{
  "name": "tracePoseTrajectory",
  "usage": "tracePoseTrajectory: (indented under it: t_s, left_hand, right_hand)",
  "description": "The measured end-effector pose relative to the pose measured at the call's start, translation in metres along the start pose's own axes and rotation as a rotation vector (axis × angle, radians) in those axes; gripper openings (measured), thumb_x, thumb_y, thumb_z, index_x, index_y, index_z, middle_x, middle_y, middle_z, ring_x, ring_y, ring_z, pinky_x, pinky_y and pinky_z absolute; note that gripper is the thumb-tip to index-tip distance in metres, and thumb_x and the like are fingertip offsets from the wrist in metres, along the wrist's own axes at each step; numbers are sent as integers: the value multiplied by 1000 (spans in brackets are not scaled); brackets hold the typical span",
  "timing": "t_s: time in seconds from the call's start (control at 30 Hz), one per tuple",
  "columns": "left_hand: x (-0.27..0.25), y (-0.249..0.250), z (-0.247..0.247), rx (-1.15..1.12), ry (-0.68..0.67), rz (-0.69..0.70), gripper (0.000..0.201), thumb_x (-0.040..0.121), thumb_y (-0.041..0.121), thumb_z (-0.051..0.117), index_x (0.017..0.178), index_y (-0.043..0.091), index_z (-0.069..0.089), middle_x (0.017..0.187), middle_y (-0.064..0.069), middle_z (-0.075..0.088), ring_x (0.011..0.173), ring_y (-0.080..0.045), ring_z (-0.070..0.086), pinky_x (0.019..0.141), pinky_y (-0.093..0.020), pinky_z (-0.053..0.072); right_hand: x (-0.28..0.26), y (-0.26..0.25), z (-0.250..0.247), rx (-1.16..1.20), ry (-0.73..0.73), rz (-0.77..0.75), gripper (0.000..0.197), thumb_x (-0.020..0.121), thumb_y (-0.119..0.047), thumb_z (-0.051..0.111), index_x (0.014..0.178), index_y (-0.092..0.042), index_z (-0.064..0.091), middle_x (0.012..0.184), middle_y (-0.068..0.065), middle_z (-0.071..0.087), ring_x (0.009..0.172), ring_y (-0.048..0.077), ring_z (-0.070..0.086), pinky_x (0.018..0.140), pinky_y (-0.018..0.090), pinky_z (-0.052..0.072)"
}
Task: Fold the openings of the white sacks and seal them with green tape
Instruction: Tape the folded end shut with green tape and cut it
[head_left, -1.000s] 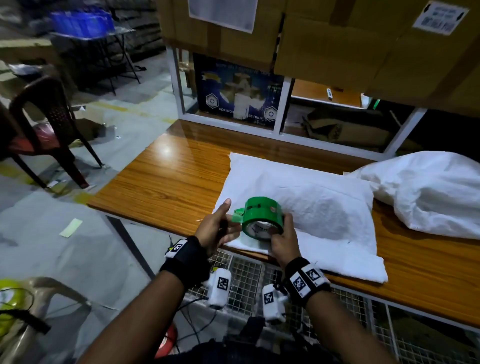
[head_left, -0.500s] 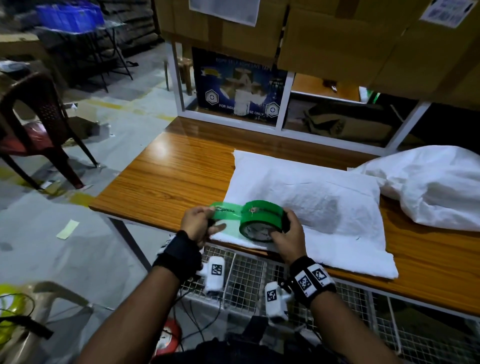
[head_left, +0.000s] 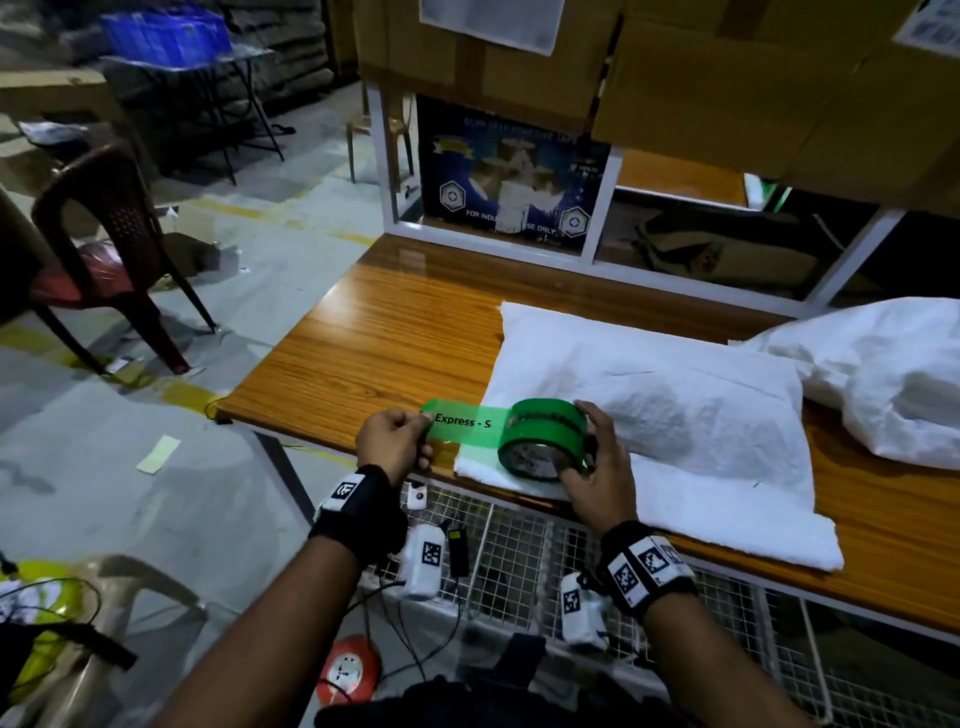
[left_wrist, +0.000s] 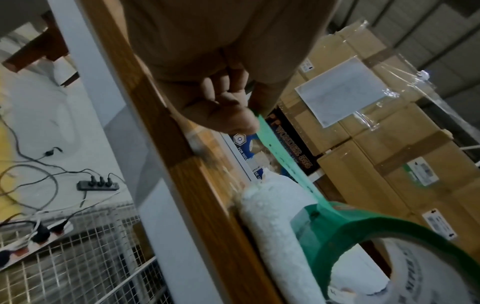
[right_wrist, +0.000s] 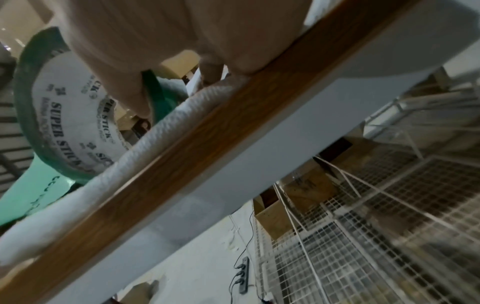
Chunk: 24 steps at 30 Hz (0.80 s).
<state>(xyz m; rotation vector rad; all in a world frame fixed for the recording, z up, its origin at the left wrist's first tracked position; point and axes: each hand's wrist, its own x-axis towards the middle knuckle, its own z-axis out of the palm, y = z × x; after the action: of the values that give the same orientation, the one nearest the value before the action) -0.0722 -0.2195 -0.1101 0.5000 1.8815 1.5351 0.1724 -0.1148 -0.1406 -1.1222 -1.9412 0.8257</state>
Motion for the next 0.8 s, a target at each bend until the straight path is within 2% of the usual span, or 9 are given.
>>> tracePoseTrajectory:
  t_s: [0.1,0.2,0.27,0.37,0.43,0.5,0.6,0.7,0.8]
  left_hand:
    - [-2,-4,-1,38,7,-10,20,90,14,67,77,-1,67,56,-12,63,46,-21,54,49,-30,49]
    - [-1,-6,-3,97,28,3,22,89,15,69,74,0,68,58,-15,66,48,-21,58,52,-34,53]
    - [1,-7,-7,174,64,19,20,87,17,70,72,4,70,58,-14,69,48,-22,62,54,-38,57]
    - [4,-8,-11,284,118,46,19,85,19,69,67,12,72,54,-5,68,50,-18,67,60,-38,62]
    - [6,-8,-12,349,142,62,20,84,22,69,66,14,72,56,-2,69,58,-19,70,67,-38,62]
    - [6,-10,-11,413,164,87,21,82,28,68,66,16,72,63,1,71,69,-21,70,74,-37,60]
    - [2,-11,-7,529,190,112,26,84,46,62,78,23,73,76,4,72,80,-23,69,74,-35,58]
    - [-4,-10,-2,728,205,122,46,79,68,61,101,29,72,96,5,73,92,-25,67,71,-29,51]
    - [-2,-14,4,850,216,128,54,72,73,66,108,32,69,101,3,73,99,-25,64,78,-34,54]
  right_hand:
    - [1,-9,0,-184,-27,-47,91,73,-7,66,143,-53,31,128,2,55,114,30,48,79,42,51]
    - [3,-19,0,-340,-86,-67,99,73,-7,67,147,-55,23,118,3,52,111,27,45,70,34,44]
    - [6,-26,0,-378,-124,-92,100,75,-6,68,147,-57,21,116,2,48,111,24,44,66,33,46]
    - [12,-38,3,-434,-176,-137,103,76,-3,69,146,-59,20,116,1,43,109,24,46,64,39,56]
    - [12,-42,5,-444,-192,-150,104,75,0,69,146,-59,20,120,0,44,110,25,48,64,41,58]
    - [11,-43,5,-447,-185,-144,105,74,1,70,147,-57,21,123,-2,46,111,23,48,63,37,57]
    - [8,-42,2,-497,-149,-131,103,73,-5,72,149,-53,21,121,-2,52,108,24,46,71,40,53]
    - [7,-42,1,-546,-143,-128,102,73,-10,73,150,-51,21,117,1,56,104,27,47,79,43,48]
    - [7,-46,3,-522,-156,-125,104,72,-6,73,150,-50,20,116,2,54,104,25,47,80,44,52]
